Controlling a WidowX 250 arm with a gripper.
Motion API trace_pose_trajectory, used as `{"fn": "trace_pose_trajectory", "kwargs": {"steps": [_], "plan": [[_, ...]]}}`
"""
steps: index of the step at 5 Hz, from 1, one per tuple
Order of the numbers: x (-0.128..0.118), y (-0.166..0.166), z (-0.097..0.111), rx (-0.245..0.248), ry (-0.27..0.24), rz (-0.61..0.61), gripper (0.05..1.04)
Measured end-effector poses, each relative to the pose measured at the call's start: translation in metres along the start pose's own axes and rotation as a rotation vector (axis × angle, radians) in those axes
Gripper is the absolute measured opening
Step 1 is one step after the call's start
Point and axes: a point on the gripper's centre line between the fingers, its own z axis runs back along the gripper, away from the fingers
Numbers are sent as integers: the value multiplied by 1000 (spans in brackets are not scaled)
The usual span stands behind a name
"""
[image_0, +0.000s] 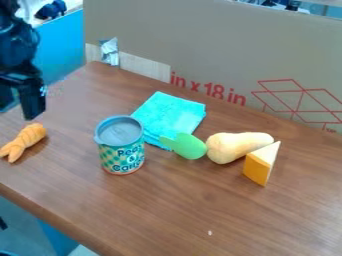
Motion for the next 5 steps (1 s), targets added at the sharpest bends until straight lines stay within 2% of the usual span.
{"fn": "trace_pose_trajectory", "kwargs": {"steps": [1, 2, 3, 4, 5], "plan": [[3, 13, -17, 32, 13, -20, 1003], [12, 21, -47, 47, 16, -85, 1003], [21, 14, -73, 52, 31, -103, 1003], [25, 14, -80, 80, 58, -105, 1003], [26, 12, -86, 108, 81, -108, 941]]}}
